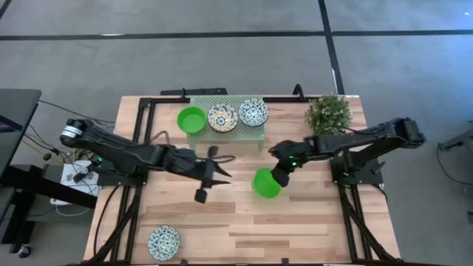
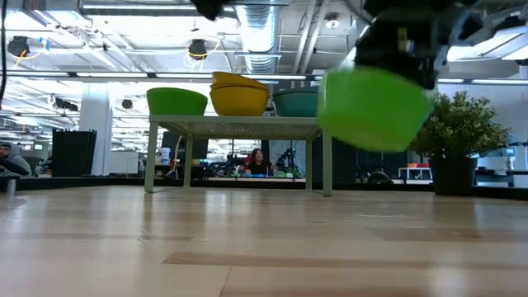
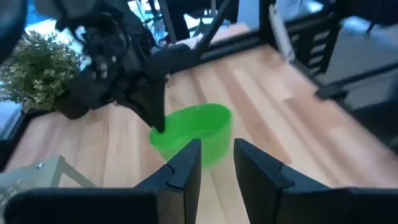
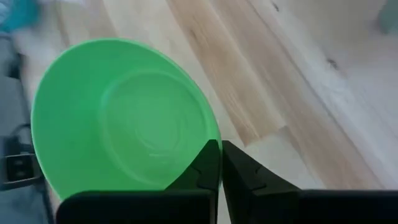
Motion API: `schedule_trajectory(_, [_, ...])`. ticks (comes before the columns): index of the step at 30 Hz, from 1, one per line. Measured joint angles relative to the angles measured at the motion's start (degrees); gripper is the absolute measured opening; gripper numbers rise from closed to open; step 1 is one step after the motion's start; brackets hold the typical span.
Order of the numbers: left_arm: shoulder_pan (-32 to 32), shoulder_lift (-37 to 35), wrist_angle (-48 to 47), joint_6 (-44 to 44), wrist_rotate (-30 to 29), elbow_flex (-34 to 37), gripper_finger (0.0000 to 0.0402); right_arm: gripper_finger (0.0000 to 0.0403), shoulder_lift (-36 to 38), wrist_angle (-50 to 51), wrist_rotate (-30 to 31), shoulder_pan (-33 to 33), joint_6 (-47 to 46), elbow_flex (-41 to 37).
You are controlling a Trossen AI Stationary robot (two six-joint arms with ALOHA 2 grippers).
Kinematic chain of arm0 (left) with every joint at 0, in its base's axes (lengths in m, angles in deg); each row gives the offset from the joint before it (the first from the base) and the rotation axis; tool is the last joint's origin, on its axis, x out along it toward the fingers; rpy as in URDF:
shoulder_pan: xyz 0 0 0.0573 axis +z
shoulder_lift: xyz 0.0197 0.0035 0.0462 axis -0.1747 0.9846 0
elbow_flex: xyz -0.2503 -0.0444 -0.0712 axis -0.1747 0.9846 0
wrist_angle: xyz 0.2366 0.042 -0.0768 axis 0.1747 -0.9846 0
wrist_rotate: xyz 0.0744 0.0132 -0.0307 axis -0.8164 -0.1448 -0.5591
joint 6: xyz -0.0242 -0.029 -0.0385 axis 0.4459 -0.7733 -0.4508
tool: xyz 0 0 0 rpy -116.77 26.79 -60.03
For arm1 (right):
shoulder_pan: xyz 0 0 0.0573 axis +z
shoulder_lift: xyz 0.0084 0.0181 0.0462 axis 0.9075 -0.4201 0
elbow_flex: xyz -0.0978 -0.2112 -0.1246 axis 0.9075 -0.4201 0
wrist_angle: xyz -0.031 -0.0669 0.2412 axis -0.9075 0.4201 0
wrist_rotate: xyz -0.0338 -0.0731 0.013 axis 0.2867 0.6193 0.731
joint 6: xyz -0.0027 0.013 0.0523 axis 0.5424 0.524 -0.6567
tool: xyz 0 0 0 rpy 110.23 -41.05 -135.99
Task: Pick & Place Mini bowls
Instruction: Stack the green bowl on the green bowls on the shelf
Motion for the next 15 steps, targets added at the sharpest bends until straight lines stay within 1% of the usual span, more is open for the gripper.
schedule_trajectory(4, [0.8, 6.1, 3.1, 1.8, -0.2, -1.0, 0.0102, 0.0002, -8.3, 3.7, -2.6, -0.3, 3.4, 6.7])
schedule_trajectory(8, [1.0, 11.1, 3.2, 1.7, 0.2, -2.4, 0.0119, 0.0002, -16.0, 9.8, -2.7, -0.3, 8.6, 14.6])
schedule_trajectory(12, [0.8, 16.0, 3.1, 1.8, 4.9, -3.0, 0.0139, 0.0002, -21.7, 12.2, -2.8, -0.3, 12.8, 21.4])
schedule_trajectory(15, [0.2, 19.5, 2.9, 2.1, 5.5, -3.0, 0.0147, 0.0002, -25.0, 13.7, -2.8, -0.3, 14.7, 25.5])
